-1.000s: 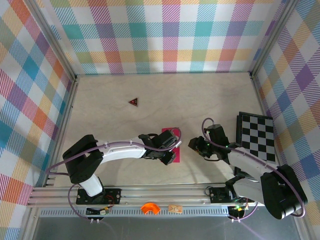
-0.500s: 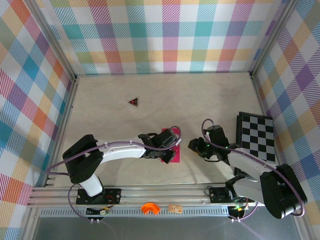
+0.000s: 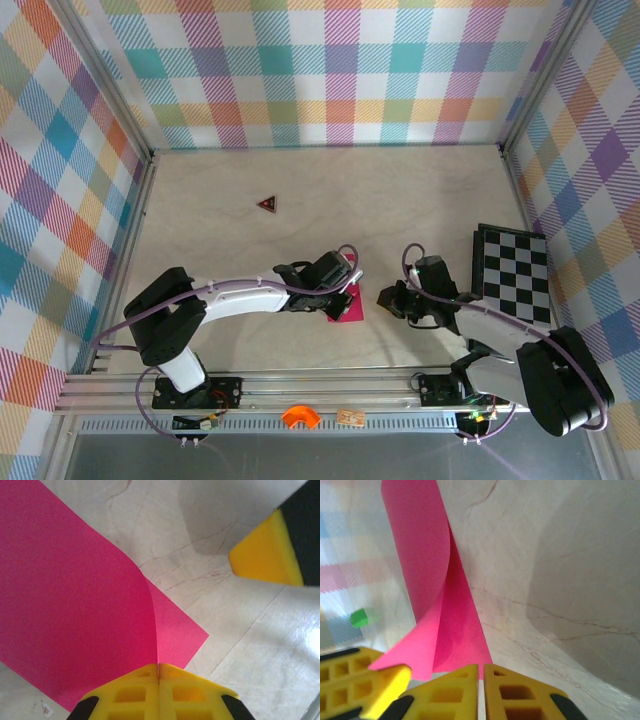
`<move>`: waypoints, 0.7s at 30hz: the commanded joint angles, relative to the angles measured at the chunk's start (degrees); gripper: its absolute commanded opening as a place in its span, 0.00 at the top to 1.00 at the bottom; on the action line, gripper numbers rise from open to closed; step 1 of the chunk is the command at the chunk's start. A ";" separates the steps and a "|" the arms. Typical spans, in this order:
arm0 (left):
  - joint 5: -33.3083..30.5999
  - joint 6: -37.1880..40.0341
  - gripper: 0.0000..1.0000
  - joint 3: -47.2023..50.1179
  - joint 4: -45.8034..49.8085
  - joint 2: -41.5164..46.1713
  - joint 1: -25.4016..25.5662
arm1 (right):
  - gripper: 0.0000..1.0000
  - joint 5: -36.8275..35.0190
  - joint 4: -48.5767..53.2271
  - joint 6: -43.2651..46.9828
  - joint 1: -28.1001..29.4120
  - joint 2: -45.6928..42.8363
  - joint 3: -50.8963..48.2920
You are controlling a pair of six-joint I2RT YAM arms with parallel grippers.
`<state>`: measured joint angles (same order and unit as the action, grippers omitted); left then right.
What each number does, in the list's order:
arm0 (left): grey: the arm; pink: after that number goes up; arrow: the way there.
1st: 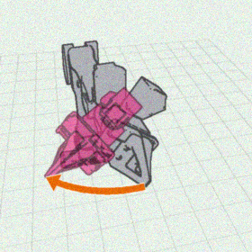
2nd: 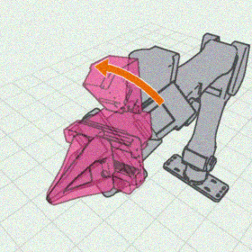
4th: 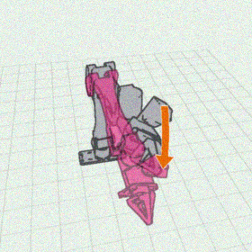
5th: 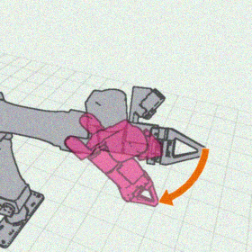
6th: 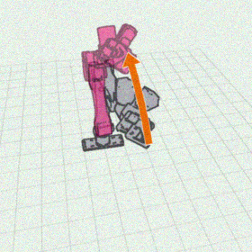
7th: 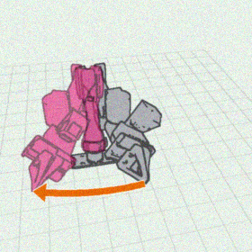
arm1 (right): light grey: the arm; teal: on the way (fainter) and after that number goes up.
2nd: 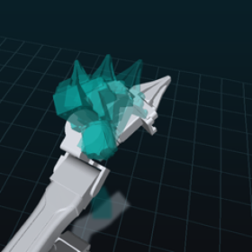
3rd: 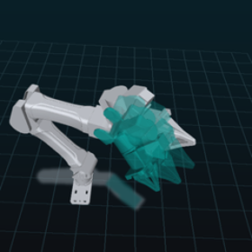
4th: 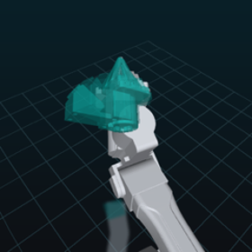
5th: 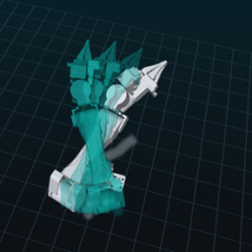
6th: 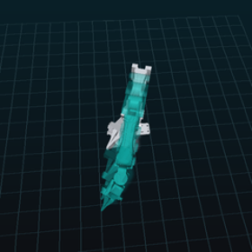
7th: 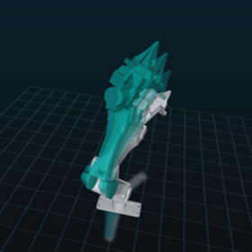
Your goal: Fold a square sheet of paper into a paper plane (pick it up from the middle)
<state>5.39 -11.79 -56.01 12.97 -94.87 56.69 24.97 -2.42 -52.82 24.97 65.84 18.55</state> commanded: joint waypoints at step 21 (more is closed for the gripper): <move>3.39 -3.91 1.00 -0.27 -2.72 -0.75 -0.52 | 0.98 -7.29 6.84 2.90 10.05 16.36 9.99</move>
<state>7.31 -14.17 -56.07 12.64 -94.87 56.49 21.30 -2.46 -52.45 34.68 82.11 26.79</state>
